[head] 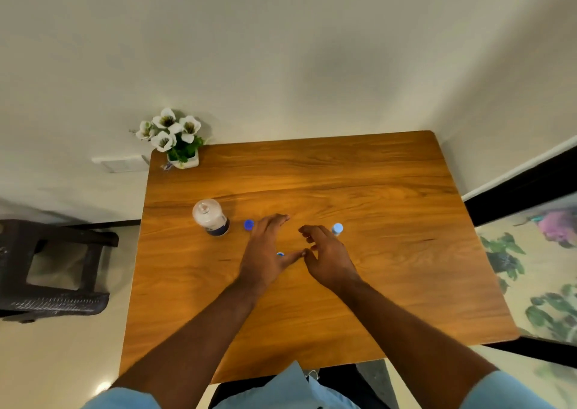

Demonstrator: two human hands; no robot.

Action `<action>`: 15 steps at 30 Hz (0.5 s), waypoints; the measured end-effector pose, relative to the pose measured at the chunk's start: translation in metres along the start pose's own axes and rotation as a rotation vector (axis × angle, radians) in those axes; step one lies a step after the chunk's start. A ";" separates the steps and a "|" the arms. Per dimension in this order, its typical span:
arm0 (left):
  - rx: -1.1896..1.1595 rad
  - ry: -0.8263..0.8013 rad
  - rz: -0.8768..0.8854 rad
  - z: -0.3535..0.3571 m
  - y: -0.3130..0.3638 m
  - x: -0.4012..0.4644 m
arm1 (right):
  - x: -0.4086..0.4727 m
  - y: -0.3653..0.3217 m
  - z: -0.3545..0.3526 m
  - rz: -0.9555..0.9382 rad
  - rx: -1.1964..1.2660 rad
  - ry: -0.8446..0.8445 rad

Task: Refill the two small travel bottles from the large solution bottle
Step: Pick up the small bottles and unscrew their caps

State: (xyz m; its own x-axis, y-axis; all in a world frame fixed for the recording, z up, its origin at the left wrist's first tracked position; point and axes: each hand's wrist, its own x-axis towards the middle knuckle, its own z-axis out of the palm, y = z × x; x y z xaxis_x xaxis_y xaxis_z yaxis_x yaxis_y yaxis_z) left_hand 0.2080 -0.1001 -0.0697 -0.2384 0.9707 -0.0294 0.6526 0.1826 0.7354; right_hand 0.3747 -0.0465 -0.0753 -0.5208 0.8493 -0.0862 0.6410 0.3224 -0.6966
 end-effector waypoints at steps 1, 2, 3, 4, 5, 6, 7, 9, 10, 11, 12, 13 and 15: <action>-0.022 0.001 -0.002 0.005 0.009 0.005 | -0.002 0.003 -0.010 0.001 0.005 0.054; -0.053 -0.007 -0.005 0.010 0.019 0.010 | -0.003 0.007 -0.021 0.010 0.006 0.106; -0.086 -0.023 -0.009 0.017 0.026 0.016 | -0.005 0.011 -0.031 0.027 0.009 0.152; -0.113 -0.044 -0.010 0.025 0.031 0.021 | -0.007 0.017 -0.041 0.056 0.014 0.194; -0.128 -0.069 -0.014 0.034 0.035 0.026 | -0.009 0.023 -0.051 0.089 0.017 0.233; -0.135 -0.097 -0.024 0.042 0.037 0.030 | -0.011 0.029 -0.058 0.125 0.019 0.262; -0.139 -0.131 -0.042 0.050 0.039 0.034 | -0.013 0.036 -0.066 0.165 0.022 0.285; -0.149 -0.190 -0.088 0.067 0.042 0.041 | -0.018 0.049 -0.078 0.232 0.039 0.310; -0.160 -0.214 -0.115 0.075 0.043 0.044 | -0.021 0.055 -0.082 0.255 0.049 0.316; -0.174 -0.230 -0.145 0.082 0.043 0.046 | -0.024 0.059 -0.085 0.266 0.057 0.322; -0.189 -0.237 -0.176 0.089 0.043 0.049 | -0.027 0.065 -0.089 0.272 0.064 0.326; -0.199 -0.236 -0.206 0.096 0.042 0.051 | -0.030 0.070 -0.092 0.275 0.071 0.327; -0.205 -0.213 -0.249 0.105 0.038 0.053 | -0.037 0.077 -0.096 0.282 0.081 0.321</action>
State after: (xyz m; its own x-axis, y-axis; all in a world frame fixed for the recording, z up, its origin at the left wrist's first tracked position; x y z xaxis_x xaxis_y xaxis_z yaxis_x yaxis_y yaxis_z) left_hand 0.2960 -0.0248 -0.1142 -0.2031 0.9150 -0.3486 0.4311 0.4032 0.8072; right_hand 0.4970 -0.0128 -0.0569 -0.1221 0.9904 -0.0641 0.6802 0.0365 -0.7322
